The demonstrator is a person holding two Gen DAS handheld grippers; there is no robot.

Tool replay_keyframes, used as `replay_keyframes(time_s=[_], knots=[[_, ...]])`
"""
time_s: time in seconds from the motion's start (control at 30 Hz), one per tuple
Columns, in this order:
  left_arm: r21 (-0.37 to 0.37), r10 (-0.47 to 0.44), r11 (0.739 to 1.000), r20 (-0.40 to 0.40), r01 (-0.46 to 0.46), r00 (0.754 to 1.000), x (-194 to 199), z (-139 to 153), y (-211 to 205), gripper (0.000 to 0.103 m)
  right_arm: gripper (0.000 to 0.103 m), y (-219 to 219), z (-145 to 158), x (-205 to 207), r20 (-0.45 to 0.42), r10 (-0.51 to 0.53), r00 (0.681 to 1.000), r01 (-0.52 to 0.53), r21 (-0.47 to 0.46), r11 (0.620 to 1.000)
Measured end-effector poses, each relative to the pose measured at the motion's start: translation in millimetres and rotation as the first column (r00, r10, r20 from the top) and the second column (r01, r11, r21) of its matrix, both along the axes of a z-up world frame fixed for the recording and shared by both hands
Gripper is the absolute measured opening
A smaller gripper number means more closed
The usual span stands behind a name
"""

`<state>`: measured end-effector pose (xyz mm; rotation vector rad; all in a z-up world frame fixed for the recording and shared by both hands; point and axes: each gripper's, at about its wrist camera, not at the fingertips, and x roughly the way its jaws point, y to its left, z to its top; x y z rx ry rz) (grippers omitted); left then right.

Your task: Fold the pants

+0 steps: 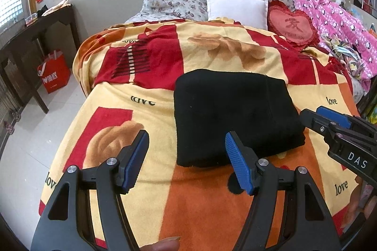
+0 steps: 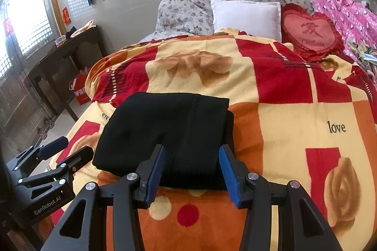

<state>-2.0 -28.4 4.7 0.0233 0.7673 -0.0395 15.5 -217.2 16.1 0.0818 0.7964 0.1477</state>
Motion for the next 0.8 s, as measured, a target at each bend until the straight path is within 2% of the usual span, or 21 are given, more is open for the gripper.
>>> replay_keyframes(time_s=[0.8], knots=[[-0.005,-0.005,1.0,-0.016,0.005,1.0,-2.7,-5.9,-3.0,0.068,0.046,-0.9,-6.3,1.2,-0.023,0.012,1.0,-0.012,0.02,1.0]])
